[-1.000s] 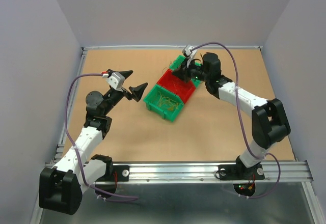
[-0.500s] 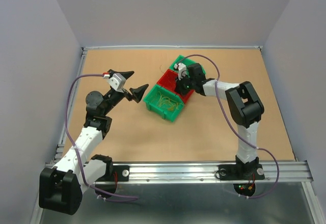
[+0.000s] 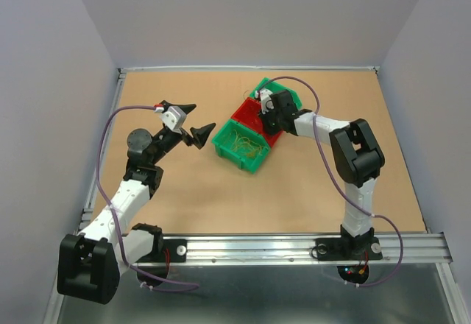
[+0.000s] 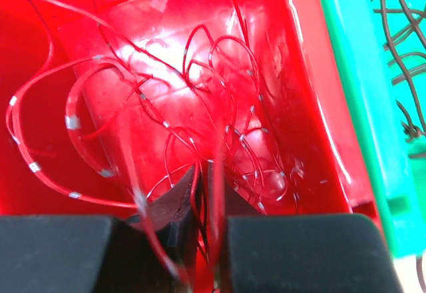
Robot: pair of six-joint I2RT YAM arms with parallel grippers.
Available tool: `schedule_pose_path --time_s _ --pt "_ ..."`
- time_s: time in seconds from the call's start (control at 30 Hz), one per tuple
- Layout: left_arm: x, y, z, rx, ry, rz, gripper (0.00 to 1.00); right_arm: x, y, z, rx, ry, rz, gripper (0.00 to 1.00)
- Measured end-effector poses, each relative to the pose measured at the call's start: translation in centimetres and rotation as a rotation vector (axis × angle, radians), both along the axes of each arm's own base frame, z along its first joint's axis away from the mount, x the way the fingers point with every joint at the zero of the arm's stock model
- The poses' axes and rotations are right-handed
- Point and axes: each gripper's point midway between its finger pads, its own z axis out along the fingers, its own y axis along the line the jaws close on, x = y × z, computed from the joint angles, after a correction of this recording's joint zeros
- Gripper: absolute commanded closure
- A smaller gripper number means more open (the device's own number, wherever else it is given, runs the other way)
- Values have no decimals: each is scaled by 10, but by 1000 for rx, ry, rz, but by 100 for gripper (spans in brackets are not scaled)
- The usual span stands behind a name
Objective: Untangle the cables
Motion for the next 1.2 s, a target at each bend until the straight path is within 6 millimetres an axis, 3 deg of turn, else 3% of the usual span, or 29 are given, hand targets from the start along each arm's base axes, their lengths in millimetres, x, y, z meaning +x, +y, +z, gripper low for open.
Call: schedule_pose_path --time_s 0.27,0.43,0.8,1.0,1.13,1.2 --pt "0 0 0 10 -11 -1 6 -9 2 21 45 -25 22 59" --pt "0 0 1 18 -21 1 6 -13 5 40 92 -70 26 35" --pt "-2 1 6 22 -46 3 7 -16 5 89 223 -234 0 21" --pt "-2 1 6 25 -49 2 6 -25 8 112 309 -306 11 30" --pt "-2 1 6 27 -51 3 6 -28 23 139 406 -353 76 69" --pt "-2 1 6 29 -53 3 7 -32 31 145 448 -351 113 74"
